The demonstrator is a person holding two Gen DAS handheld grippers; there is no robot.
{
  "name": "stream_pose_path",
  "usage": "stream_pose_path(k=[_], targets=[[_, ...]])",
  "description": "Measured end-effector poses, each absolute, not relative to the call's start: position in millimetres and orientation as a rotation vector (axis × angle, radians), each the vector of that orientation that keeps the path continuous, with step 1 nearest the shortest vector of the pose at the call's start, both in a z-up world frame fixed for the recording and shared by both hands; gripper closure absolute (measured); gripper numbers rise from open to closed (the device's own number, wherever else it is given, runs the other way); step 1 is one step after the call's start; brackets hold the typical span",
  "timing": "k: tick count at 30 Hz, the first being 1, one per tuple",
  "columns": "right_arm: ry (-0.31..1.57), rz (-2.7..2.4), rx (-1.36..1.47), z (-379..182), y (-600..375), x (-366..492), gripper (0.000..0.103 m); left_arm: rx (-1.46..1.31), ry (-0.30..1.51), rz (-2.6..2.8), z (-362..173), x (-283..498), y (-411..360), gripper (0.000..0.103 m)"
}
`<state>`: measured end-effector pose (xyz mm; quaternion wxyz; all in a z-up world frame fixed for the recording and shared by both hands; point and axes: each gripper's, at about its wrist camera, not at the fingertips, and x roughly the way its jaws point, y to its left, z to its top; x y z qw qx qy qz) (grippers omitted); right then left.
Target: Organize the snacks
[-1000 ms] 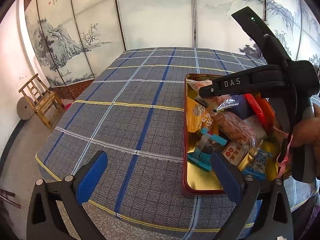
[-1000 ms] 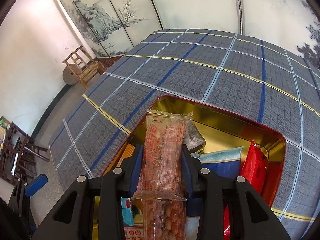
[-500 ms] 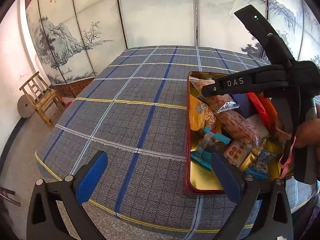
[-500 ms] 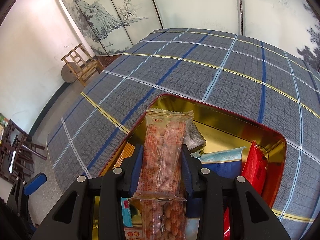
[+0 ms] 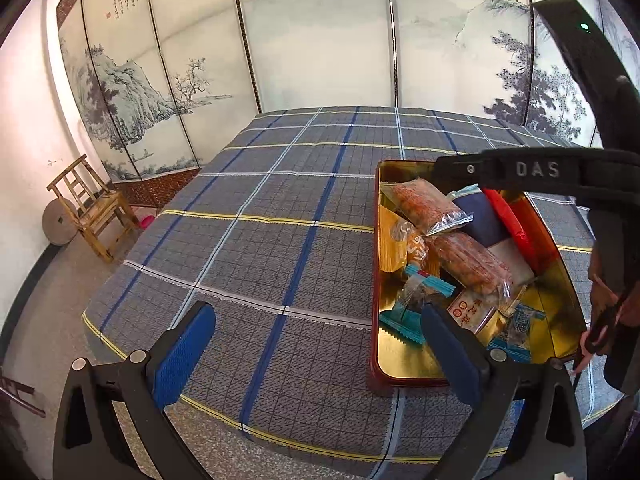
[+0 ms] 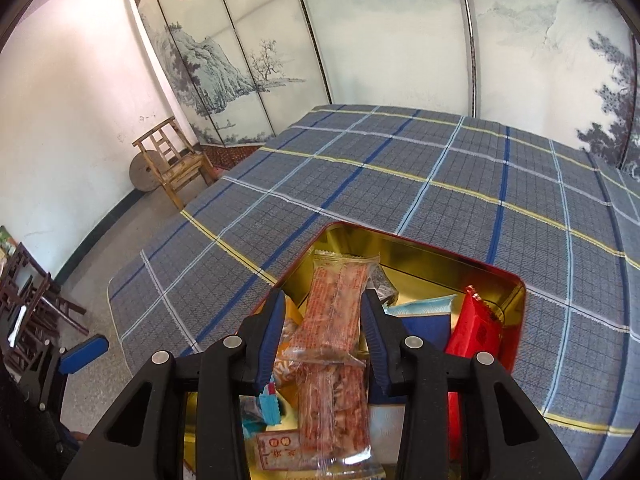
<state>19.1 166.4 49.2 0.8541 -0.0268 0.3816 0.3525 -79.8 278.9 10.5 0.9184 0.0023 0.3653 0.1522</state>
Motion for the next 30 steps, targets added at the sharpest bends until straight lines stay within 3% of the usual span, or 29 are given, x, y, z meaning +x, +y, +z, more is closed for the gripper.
stream_pose_path(k=[13, 30], targets=[[0.531, 0.73, -0.154, 94, 117, -81, 0.043, 0.028, 0.603, 0.319, 54, -111, 259, 0.001], [0.396, 0.688, -0.13, 123, 68, -132, 0.03, 0.08, 0.518, 0.287, 92, -136, 218, 0.001]])
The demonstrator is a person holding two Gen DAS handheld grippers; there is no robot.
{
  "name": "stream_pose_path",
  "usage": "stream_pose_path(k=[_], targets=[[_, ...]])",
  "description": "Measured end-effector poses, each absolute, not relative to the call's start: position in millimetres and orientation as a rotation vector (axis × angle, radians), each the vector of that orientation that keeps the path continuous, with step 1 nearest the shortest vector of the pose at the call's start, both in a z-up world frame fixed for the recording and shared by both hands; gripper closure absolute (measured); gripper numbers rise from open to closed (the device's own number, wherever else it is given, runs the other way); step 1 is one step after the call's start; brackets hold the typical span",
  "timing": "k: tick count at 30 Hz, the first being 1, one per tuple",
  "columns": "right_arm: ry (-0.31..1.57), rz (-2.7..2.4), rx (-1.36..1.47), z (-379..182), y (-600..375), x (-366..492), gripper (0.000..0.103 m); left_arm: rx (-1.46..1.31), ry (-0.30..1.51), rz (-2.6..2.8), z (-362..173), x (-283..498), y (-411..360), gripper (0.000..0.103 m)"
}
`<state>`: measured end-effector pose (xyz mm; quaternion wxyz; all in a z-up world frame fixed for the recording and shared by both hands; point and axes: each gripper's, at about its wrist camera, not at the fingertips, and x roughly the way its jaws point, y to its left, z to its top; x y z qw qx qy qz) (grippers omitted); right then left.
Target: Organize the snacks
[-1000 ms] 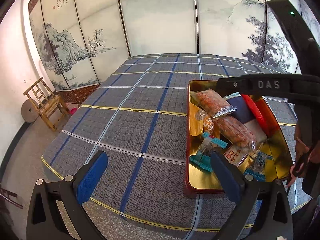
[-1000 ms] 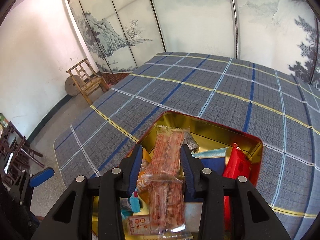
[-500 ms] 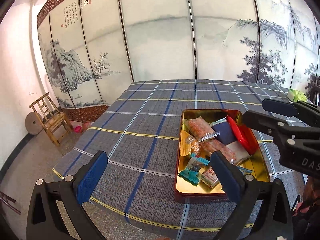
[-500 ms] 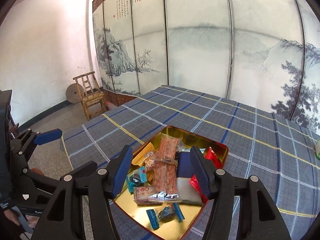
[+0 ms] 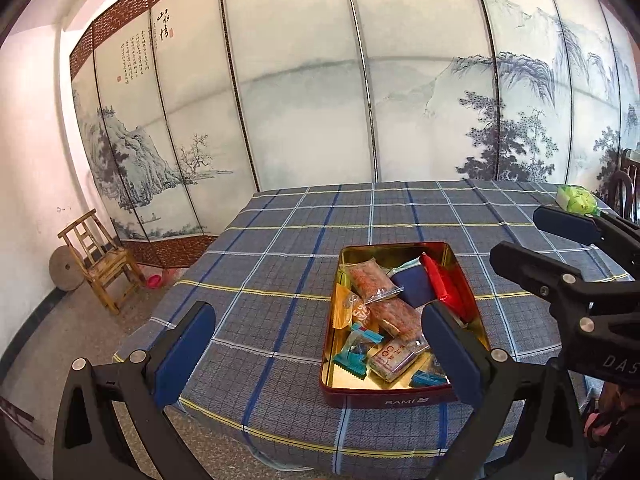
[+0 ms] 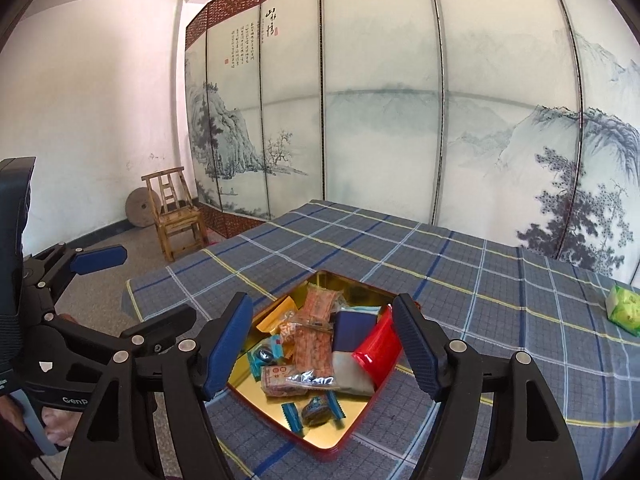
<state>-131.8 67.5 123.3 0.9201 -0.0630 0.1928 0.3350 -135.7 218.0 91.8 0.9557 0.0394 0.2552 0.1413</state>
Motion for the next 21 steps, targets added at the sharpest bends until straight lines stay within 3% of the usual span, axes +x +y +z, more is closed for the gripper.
stream_pose_path(k=[8, 13, 21], targets=[[0.321, 0.654, -0.085, 142, 34, -151, 0.027, 0.062, 0.439, 0.23, 114, -153, 199, 0.0], [0.26, 0.623, -0.076, 155, 15, -167, 0.019, 0.011, 0.401, 0.169, 127, -163, 195, 0.0], [0.252, 0.596, -0.066, 155, -5, -175, 0.015, 0.028, 0.427, 0.164, 128, -161, 182, 0.0]])
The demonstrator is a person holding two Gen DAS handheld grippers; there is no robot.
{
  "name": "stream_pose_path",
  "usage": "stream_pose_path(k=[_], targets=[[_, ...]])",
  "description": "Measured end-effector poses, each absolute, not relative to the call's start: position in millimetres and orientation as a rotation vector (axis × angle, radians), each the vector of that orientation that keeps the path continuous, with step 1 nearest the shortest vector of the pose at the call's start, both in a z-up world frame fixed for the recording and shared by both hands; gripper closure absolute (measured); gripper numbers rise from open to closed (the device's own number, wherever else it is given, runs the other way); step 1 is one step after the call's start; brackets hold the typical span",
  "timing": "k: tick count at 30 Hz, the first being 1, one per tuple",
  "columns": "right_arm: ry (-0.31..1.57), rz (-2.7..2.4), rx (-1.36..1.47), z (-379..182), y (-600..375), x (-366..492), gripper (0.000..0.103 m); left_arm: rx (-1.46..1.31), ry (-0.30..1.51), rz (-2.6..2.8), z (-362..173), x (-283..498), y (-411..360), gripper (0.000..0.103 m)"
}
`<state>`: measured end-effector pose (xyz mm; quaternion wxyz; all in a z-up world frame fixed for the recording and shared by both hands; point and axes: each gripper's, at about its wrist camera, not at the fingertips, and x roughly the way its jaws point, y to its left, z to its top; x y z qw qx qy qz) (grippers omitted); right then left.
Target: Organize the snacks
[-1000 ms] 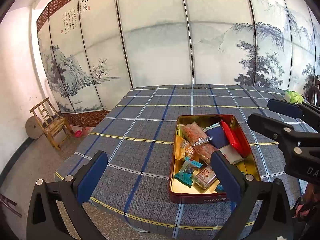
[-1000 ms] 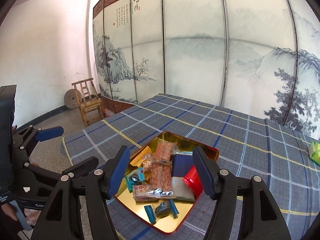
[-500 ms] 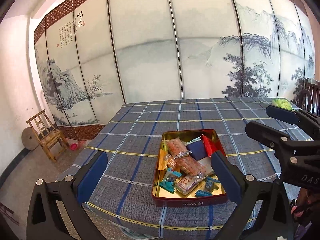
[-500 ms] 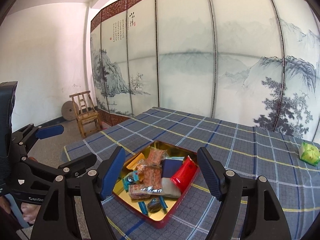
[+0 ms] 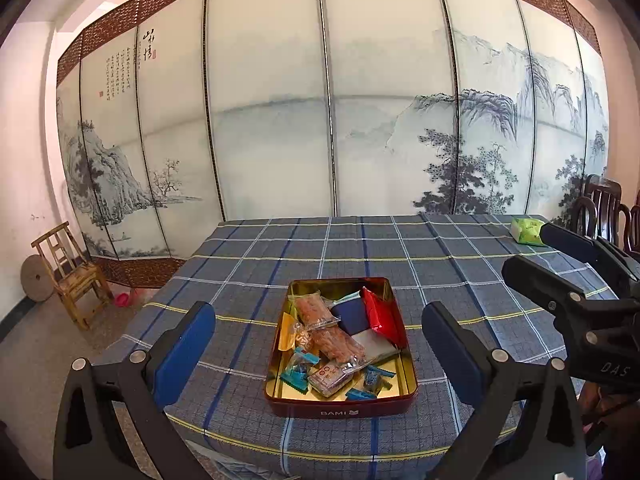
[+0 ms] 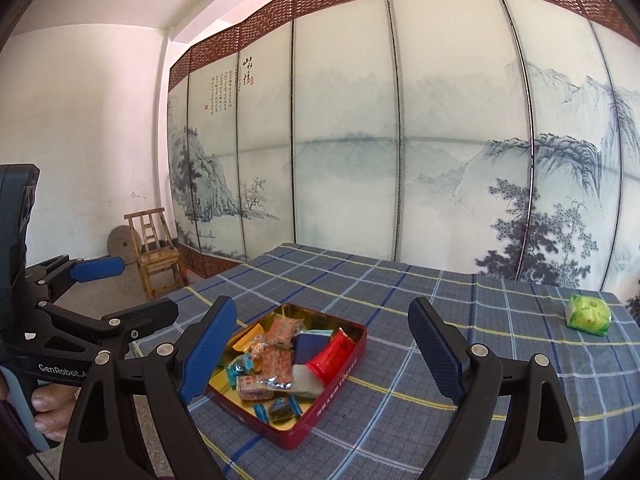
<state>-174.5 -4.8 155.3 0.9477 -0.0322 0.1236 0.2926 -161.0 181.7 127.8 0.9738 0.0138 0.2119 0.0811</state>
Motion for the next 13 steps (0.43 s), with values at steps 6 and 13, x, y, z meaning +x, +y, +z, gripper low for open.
stream_pose_path(k=[6, 13], targets=[[0.284, 0.58, -0.065, 146, -13, -170, 0.011, 0.016, 0.452, 0.159, 114, -158, 180, 0.0], [0.396, 0.558, -0.042, 118, -27, -147, 0.008, 0.044, 0.475, 0.214, 102, -150, 178, 0.0]])
